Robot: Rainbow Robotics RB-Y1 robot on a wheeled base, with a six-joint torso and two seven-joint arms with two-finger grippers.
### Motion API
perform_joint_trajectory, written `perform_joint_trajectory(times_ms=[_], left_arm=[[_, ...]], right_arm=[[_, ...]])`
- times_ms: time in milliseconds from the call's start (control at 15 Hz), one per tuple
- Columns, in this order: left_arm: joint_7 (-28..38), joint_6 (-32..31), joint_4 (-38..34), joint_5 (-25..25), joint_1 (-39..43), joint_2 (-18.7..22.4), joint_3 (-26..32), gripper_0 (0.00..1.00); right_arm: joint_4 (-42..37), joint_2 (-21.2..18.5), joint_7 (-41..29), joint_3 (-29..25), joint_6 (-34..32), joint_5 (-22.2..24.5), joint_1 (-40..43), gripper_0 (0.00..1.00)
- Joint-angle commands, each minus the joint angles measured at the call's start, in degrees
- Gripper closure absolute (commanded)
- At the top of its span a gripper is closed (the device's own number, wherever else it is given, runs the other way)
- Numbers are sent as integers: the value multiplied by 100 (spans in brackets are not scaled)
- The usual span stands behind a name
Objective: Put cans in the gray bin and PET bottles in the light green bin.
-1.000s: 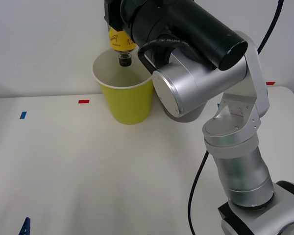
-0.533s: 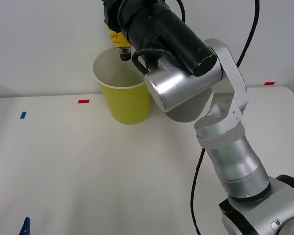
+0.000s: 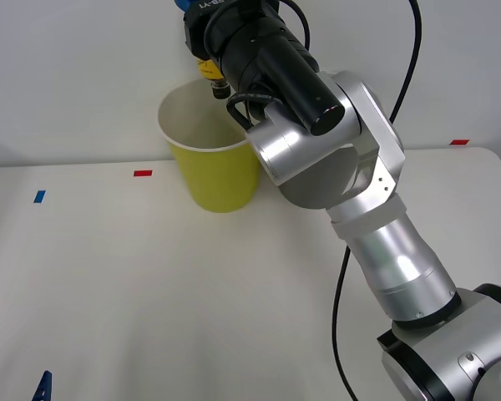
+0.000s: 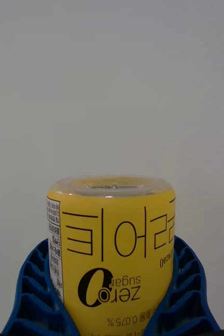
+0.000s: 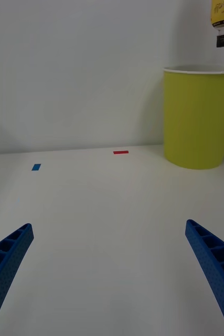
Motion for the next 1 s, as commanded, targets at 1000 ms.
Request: perform_joint_trajectory(times_ms=[1000], left_arm=[[0,0,0,0,0,0,0,0]], right_arm=[[461,-437,-161,113,-494,-313,-174,100]])
